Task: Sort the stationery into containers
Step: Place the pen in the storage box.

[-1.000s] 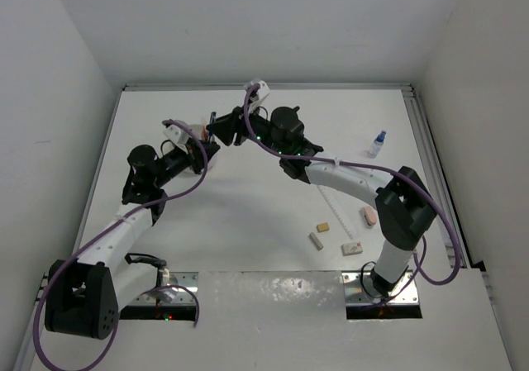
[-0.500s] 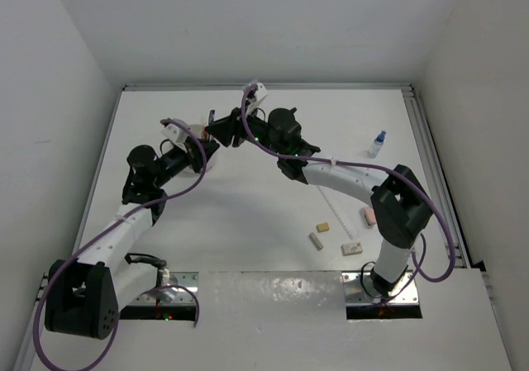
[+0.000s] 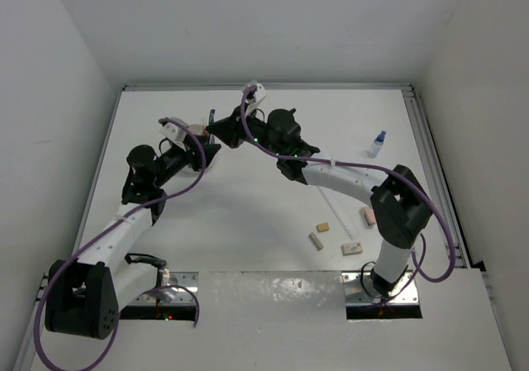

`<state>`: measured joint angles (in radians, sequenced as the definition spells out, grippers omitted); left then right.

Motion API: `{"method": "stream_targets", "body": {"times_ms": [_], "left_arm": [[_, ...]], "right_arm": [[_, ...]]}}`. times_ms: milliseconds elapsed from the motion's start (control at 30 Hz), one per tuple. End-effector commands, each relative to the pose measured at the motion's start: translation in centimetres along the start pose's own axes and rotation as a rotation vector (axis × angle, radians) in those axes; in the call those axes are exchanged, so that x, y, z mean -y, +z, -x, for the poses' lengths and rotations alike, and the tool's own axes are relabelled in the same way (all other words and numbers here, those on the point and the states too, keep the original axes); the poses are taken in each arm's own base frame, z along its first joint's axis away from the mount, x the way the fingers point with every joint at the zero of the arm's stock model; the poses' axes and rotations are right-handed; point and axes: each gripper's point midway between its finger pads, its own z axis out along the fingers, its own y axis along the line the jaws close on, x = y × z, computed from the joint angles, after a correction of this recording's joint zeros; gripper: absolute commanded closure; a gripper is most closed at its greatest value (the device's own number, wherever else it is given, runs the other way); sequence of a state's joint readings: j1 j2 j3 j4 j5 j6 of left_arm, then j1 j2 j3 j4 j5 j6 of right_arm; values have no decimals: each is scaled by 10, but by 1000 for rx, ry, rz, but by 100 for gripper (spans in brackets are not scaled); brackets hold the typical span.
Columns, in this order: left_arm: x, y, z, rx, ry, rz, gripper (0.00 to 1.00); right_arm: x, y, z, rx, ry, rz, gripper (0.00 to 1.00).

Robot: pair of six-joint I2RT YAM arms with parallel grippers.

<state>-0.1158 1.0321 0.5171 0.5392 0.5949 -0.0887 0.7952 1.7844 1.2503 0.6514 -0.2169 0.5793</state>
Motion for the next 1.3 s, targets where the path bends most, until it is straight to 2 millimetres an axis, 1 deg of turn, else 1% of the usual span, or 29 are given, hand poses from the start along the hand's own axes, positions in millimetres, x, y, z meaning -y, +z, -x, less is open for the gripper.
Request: {"method": "stream_targets", "body": {"times_ms": [0, 33, 67, 100, 133, 167, 200, 233, 267, 300, 333, 367, 400, 433, 467, 500, 533, 567, 600, 633, 667, 700, 800, 933, 967, 1000, 1100, 1167, 1267], "left_arm": [[-11, 0, 21, 49, 30, 60, 41], [-13, 0, 20, 41, 30, 70, 30], [-16, -2, 13, 14, 24, 85, 22], [-17, -4, 12, 5, 27, 99, 1], [-23, -7, 4, -24, 18, 132, 0], [-26, -9, 0, -38, 21, 154, 0], [-29, -12, 0, -44, 23, 177, 0], [-36, -16, -7, -72, 20, 225, 0], [-40, -19, -10, -86, 14, 254, 0], [-48, -24, -11, -89, 13, 316, 0], [-54, -30, -18, -119, -7, 360, 0], [-58, -34, -23, -132, -42, 404, 0], [-74, -45, -23, -128, -61, 522, 0], [-79, -53, -33, -159, -130, 588, 0], [-89, -63, -35, -166, -145, 672, 0], [-90, -68, -39, -179, -163, 701, 0], [-92, -75, -45, -195, -204, 743, 0], [-93, -77, -41, -179, -213, 763, 0], [-98, -87, -46, -202, -223, 823, 0], [-100, -93, -50, -205, -250, 859, 0], [-102, -96, -48, -197, -256, 888, 0], [-109, -103, -45, -184, -250, 943, 0], [-119, -116, -42, -165, -229, 1023, 0], [-125, -120, -41, -166, -190, 1047, 0], [-125, -119, -40, -165, -186, 1044, 0], [-125, -118, -40, -162, -187, 1034, 0], [-124, -117, -43, -166, -186, 1023, 0], [-125, -117, -44, -164, -188, 1023, 0], [-126, -116, -43, -157, -185, 1023, 0]], "right_arm": [[1, 4, 9, 42, -39, 6, 100], [3, 6, 11, 49, -48, -3, 100], [7, 7, 13, 58, -55, -16, 100], [11, 12, 17, 72, -68, -32, 100], [17, 15, 20, 80, -73, -41, 100], [18, 20, 29, 102, -81, -46, 100], [22, 23, 31, 108, -80, -53, 100], [31, 27, 27, 107, -78, -68, 100], [36, 30, 27, 110, -78, -77, 100], [40, 34, 37, 138, -82, -93, 100], [51, 39, 30, 136, -80, -114, 100], [58, 42, 29, 140, -80, -129, 100], [62, 48, 37, 163, -89, -142, 100], [74, 53, 25, 140, -86, -164, 100], [79, 59, 34, 160, -97, -176, 100], [82, 64, 30, 150, -99, -181, 100], [97, 70, 11, 115, -99, -216, 100], [101, 75, 15, 124, -116, -224, 100], [106, 78, 12, 119, -124, -234, 100], [113, 81, 4, 98, -126, -251, 100], [120, 86, -5, 86, -131, -259, 100], [125, 88, -10, 76, -133, -268, 100], [139, 91, -27, 49, -140, -305, 100], [150, 100, -40, 27, -133, -323, 100], [153, 102, -39, 30, -133, -327, 100], [155, 103, -49, 16, -137, -330, 100], [159, 101, -58, -6, -143, -346, 100], [161, 98, -72, -35, -152, -353, 100], [161, 94, -87, -67, -160, -360, 100]]}}
